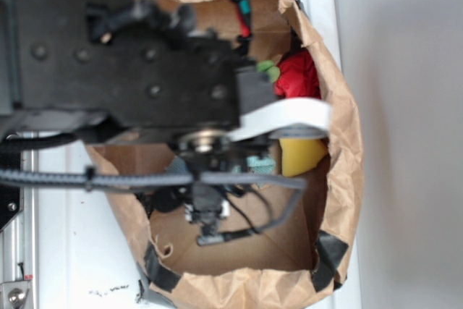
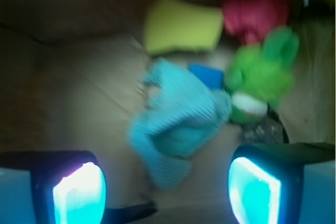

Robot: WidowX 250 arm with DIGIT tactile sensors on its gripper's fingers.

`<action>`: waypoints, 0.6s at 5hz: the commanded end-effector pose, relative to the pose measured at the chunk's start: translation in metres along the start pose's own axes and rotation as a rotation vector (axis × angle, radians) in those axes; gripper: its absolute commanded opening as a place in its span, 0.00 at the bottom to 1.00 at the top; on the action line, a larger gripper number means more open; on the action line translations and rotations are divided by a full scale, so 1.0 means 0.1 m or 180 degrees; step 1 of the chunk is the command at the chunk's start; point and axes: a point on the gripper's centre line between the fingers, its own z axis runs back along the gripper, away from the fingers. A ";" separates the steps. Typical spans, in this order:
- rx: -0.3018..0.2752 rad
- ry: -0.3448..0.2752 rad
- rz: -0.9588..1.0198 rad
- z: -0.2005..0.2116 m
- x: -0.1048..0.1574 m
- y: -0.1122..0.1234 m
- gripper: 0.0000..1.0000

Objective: Grab the blue cloth.

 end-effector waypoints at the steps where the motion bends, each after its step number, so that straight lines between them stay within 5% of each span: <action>1: 0.0025 -0.0226 -0.0138 -0.18 -0.06 -0.10 1.00; 3: -0.0098 -0.0266 -0.0098 -0.29 0.05 -0.34 1.00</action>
